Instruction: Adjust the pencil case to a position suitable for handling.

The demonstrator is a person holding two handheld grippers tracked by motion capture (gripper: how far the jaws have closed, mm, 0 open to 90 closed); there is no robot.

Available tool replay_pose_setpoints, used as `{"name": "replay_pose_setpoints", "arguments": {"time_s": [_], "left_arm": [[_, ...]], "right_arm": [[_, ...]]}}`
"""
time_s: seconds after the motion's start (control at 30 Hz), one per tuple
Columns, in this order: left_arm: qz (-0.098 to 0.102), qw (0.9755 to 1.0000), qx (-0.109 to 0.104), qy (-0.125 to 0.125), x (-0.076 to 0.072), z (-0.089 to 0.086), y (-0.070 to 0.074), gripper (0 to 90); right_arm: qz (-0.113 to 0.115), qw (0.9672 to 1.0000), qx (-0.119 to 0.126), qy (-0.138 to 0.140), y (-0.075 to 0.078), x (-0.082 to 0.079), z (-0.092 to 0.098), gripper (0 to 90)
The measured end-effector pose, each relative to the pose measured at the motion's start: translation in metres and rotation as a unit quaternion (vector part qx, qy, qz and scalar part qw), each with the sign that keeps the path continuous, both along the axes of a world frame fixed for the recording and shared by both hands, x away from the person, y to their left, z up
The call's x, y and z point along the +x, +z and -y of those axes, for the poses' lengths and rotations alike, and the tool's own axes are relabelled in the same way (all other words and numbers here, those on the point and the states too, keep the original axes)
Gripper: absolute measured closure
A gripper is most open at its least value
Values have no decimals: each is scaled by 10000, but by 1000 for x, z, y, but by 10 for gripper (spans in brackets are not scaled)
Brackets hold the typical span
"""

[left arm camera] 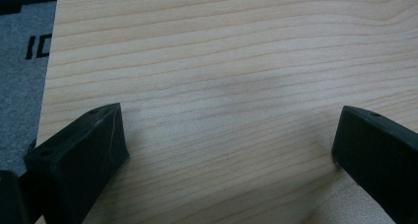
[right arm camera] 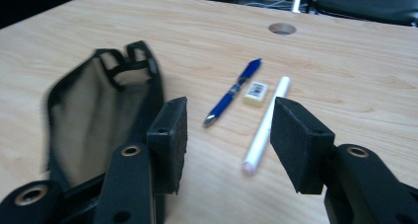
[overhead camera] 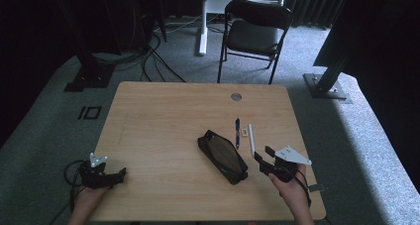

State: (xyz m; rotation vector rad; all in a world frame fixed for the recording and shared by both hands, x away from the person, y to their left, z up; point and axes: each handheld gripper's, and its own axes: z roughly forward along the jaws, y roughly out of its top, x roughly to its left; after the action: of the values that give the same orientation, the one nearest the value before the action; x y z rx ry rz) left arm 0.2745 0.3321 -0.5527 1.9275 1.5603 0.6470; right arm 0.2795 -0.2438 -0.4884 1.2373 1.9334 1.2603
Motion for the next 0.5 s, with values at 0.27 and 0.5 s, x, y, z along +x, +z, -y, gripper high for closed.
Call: {"name": "replay_pose_setpoints", "arguments": {"time_s": [0.27, 0.5], "left_arm": [[0, 10000, 0, 0, 0, 0, 0, 4], [0, 10000, 0, 1, 0, 0, 0, 4]], "right_arm": [[-235, 9990, -211, -316, -17, 38, -3, 462], [-359, 9983, -269, -384, -25, 55, -8, 438]]}}
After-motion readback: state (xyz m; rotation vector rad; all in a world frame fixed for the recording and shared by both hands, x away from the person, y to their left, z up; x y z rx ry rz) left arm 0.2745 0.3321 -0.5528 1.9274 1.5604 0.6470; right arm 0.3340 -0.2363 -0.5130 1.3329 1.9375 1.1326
